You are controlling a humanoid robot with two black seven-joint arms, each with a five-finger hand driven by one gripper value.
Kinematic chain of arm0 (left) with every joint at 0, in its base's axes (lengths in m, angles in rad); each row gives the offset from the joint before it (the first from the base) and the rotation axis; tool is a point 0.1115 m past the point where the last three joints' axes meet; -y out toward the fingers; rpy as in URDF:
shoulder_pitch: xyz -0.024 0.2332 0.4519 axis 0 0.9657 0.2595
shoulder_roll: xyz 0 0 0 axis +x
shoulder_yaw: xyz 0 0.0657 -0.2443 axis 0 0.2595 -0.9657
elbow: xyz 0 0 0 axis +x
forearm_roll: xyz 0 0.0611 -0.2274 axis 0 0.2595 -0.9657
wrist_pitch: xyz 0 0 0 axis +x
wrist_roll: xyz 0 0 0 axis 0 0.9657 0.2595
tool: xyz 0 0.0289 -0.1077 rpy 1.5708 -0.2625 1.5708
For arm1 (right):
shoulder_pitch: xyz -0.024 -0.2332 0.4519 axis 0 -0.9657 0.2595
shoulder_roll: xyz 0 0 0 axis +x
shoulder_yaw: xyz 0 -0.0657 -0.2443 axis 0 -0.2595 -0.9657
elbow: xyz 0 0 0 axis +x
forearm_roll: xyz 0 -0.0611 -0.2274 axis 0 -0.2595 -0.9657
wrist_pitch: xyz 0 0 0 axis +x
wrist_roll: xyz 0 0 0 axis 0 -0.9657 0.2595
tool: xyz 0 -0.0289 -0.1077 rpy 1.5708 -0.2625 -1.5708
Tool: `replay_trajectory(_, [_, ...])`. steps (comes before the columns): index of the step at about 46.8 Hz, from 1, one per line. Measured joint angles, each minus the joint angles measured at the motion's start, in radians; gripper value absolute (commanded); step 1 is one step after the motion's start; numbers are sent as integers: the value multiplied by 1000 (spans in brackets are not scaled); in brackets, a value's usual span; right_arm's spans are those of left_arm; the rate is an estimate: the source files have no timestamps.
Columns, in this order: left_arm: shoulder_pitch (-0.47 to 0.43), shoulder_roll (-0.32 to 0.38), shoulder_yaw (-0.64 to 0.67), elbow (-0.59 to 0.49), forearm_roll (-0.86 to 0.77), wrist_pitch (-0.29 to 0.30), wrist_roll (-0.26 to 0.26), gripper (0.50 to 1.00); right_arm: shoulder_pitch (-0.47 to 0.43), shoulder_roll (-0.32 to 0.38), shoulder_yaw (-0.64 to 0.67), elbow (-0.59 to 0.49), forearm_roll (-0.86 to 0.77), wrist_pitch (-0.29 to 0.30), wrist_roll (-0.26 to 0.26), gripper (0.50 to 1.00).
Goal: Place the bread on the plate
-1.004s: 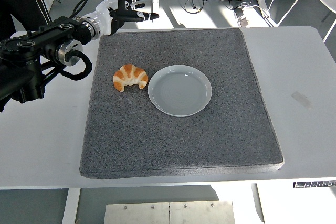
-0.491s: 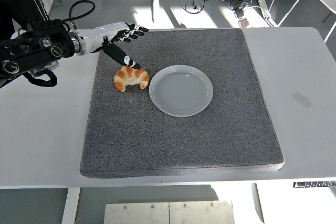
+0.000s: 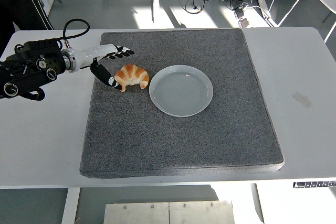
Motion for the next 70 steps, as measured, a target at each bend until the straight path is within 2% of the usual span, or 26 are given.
replay_trajectory(8, [29, -56, -2, 50, 4, 17, -10, 978, 0, 0, 0, 1, 0, 0, 0, 1000])
replay_trajectory(14, [34, -62, -10, 52, -3, 31, -34, 978, 0, 0, 0, 1, 0, 1, 0, 1000])
replay_trajectory(25, [36, -65, -11, 51, -2, 35, -37, 972, 0, 0, 0, 1, 0, 1, 0, 1000])
replay_trajectory(40, [57, -82, -2, 53, 10, 69, -38, 960, -1, 0, 0, 1, 0, 1, 0, 1000])
replay_trajectory(41, [57, -82, -2, 54, 10, 69, -38, 951, -2, 0, 0, 1, 0, 1, 0, 1000])
replay_trajectory(43, [57, -83, -2, 55, 10, 69, -39, 895, -3, 0, 0, 0, 0, 1, 0, 1000])
replay_trajectory(45, [57, -86, -2, 62, 10, 71, -39, 865, -3, 0, 0, 0, 0, 1, 0, 1000])
replay_trajectory(53, [55, -103, 1, 88, 26, 76, -40, 849, -4, 0, 0, 1, 0, 1, 0, 1000])
replay_trajectory(64, [62, -131, 2, 125, 45, 76, -40, 733, -8, 0, 0, -1, 0, -1, 0, 1000])
replay_trajectory(69, [62, -132, 2, 148, 45, 76, -44, 628, -8, 0, 0, -1, 0, -1, 0, 1000])
replay_trajectory(70, [61, -132, 1, 149, 44, 76, -46, 583, -8, 0, 0, -1, 0, -1, 0, 1000])
